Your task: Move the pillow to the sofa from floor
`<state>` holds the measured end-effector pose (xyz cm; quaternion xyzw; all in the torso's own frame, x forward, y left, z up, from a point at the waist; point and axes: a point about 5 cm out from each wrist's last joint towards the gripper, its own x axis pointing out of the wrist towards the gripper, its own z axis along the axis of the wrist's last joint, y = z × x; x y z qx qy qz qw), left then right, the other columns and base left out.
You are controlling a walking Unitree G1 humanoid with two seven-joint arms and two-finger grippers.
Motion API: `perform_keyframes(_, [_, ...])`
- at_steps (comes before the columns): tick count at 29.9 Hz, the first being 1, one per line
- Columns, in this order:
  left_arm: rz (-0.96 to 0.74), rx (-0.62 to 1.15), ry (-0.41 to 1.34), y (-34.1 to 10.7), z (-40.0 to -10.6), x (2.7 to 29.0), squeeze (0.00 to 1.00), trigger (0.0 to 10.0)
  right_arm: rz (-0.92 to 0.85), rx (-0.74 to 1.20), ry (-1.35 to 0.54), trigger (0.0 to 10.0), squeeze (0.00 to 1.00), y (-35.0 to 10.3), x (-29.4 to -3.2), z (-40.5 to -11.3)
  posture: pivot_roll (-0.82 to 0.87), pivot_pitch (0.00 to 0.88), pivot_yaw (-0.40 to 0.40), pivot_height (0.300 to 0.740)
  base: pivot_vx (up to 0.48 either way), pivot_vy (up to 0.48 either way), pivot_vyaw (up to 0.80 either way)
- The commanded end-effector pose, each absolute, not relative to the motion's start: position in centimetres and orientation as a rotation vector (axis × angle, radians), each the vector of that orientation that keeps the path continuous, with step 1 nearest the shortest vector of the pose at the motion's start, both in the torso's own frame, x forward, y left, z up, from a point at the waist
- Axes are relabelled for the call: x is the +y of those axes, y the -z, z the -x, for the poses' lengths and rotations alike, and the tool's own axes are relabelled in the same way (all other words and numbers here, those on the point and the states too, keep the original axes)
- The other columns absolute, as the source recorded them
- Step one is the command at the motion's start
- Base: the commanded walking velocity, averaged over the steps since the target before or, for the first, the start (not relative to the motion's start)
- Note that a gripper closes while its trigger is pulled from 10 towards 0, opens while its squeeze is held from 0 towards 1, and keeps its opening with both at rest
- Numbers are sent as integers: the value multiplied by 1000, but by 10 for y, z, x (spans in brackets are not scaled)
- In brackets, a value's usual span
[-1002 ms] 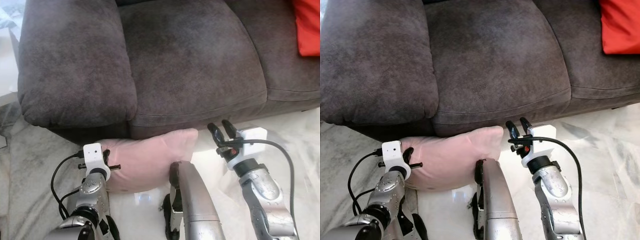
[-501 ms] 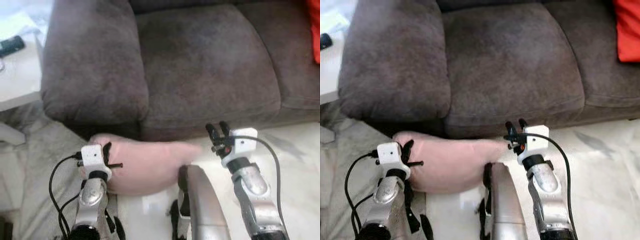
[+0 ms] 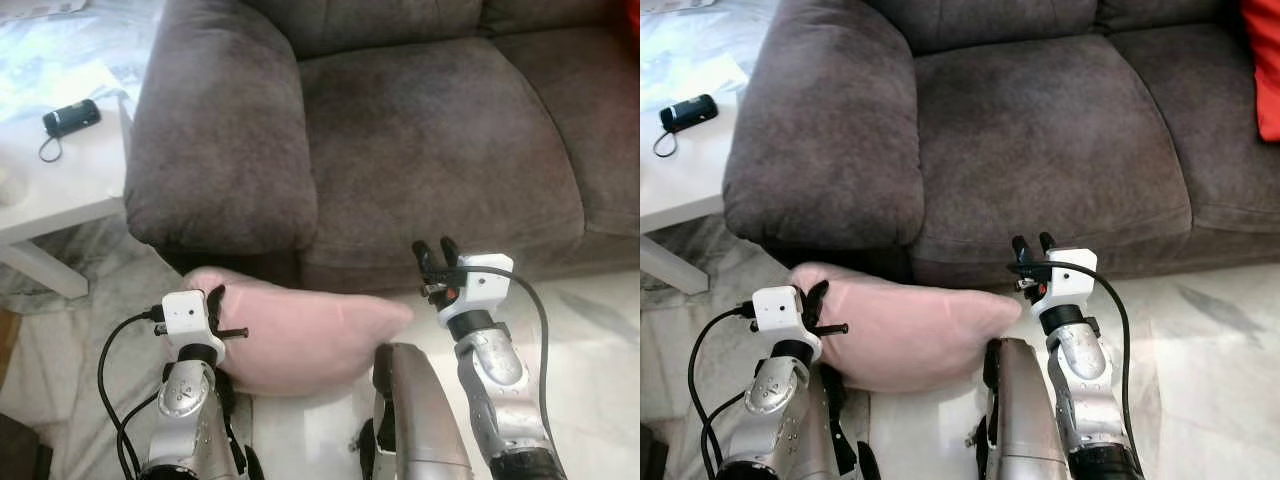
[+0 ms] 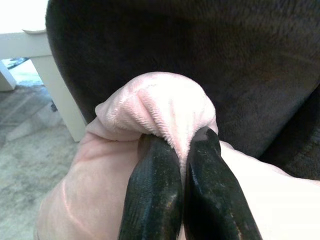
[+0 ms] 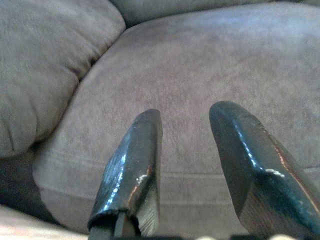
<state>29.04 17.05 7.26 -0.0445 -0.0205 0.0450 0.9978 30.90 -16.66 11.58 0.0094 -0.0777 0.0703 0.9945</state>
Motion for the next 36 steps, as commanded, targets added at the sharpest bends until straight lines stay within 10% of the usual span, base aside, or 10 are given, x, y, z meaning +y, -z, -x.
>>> perform_keyframes(1, [60, -240, -116, -115, -297, 179, 0, 10000, -24, -142, -127, 10000, 0, -110, -168, -308, -75, 89, 64, 518, 0, 0, 0])
perform_keyframes(36, [63, -249, -117, -127, -298, 181, 0, 10000, -45, -175, -148, 10000, 0, -110, -158, -316, -48, 100, 72, 653, 0, 0, 0])
